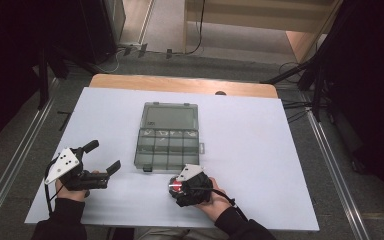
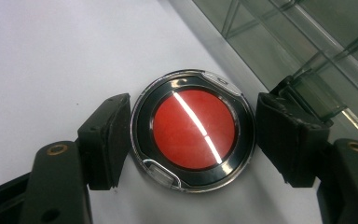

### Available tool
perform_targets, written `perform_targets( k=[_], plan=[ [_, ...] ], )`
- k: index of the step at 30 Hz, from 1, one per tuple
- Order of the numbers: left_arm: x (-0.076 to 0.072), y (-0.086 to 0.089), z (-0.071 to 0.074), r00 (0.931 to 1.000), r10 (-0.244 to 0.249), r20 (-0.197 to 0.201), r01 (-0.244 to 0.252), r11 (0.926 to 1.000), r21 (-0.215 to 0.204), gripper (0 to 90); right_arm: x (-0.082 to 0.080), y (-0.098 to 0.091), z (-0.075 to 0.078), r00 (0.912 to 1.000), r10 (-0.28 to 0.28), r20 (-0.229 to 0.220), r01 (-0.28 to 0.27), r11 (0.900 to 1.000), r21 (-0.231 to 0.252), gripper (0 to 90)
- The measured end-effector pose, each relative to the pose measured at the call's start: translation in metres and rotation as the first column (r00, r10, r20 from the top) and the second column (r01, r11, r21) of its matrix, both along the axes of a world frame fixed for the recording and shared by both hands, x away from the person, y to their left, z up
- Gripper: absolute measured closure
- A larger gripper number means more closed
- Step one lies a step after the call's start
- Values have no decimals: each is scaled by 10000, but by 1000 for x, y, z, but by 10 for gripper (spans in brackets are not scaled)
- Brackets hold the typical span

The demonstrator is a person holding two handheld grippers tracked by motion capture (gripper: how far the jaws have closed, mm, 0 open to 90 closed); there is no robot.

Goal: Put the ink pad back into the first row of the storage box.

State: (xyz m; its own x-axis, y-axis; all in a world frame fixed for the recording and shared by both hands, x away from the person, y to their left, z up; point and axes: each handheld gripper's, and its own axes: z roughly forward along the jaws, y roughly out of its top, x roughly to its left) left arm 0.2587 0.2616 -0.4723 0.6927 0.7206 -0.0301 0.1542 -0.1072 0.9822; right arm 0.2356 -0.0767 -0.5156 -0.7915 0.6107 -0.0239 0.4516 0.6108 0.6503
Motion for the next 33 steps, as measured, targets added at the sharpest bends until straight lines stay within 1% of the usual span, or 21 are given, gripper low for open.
perform_targets(
  k=[4,9,12,14,17,18,19,25,28,33],
  plan=[
    [0,0,0,10000,-8,1,8,10000,3,0,-1,1,2,10000,1,86,-1,10000,-48,305],
    [0,0,0,10000,-28,-18,28,10000,-3,0,-2,1,5,9999,59,131,-59,10000,4,305],
    [0,0,0,10000,-52,-42,52,10000,-2,0,-1,0,10,9998,89,151,-92,9998,153,305],
    [0,0,0,10000,-56,-43,56,10000,-8,0,-1,-1,14,9999,10,115,-13,9997,245,305],
    [0,0,0,10000,-56,-41,56,10000,-10,0,0,-1,16,9999,28,130,-32,9997,262,305],
    [0,0,0,10000,-34,-46,34,10000,13,0,2,-1,20,9999,41,110,-46,9991,411,305],
    [0,0,0,10000,-27,-36,27,10000,16,0,2,-1,21,9999,46,95,-51,9990,450,305],
    [0,0,0,10000,-12,-27,12,10000,37,0,6,0,28,9998,52,199,-63,9984,563,305],
    [0,0,0,10000,-22,-31,23,10000,41,0,8,-1,34,9997,20,258,-38,9975,699,305],
    [0,0,0,10000,-26,-41,26,10000,16,0,14,-2,41,9992,-116,379,85,9966,820,305]
  ],
)
